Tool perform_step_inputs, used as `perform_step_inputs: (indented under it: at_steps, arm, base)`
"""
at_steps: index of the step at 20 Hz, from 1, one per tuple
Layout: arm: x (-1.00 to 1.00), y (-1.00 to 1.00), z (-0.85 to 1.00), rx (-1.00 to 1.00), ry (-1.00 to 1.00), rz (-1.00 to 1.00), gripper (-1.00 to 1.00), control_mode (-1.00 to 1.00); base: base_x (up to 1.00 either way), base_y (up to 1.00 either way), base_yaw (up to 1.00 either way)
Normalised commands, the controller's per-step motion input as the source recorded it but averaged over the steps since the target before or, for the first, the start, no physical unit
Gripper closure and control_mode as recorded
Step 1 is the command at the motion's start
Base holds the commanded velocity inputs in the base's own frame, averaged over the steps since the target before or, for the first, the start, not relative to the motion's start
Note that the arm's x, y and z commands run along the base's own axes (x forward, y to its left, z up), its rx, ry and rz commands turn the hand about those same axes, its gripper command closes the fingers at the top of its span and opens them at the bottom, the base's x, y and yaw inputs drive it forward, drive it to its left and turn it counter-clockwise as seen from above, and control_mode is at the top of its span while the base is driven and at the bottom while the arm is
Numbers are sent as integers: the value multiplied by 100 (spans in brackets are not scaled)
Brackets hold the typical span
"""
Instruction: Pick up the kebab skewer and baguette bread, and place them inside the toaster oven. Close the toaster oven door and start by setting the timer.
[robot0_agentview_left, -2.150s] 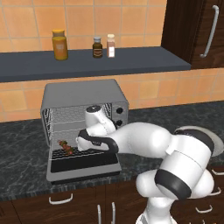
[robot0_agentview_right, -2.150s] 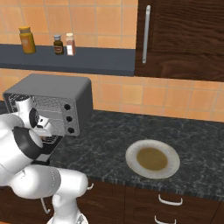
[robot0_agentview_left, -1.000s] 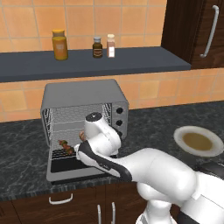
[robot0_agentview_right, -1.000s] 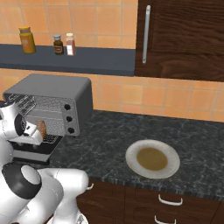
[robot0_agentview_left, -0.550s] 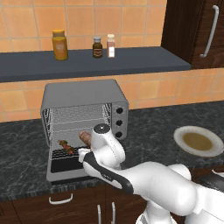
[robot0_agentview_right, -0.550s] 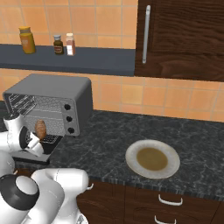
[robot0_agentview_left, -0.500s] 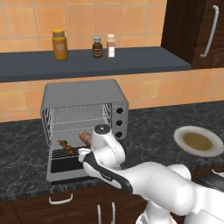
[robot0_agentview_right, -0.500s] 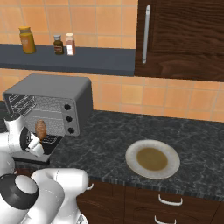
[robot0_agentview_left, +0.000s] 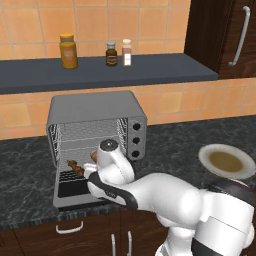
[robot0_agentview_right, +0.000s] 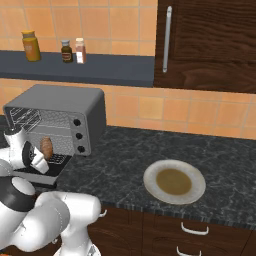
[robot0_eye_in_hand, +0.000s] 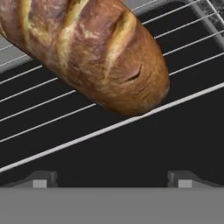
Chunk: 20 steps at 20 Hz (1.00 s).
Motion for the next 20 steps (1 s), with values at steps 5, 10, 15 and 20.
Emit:
perform_step_inputs:
  at_steps: [5, 10, 15, 20]
  arm:
    - [45, 0, -10, 0, -2, -2, -100, -100]
    - [56, 0, -8, 0, -5, -3, -100, -100]
    - [68, 0, -9, 0, -4, -3, -100, -100]
    - [58, 0, -11, 0, -8, -4, -100, -100]
  base:
    - [0, 0, 0]
    - [0, 0, 0]
    - [0, 0, 0]
    - [0, 0, 0]
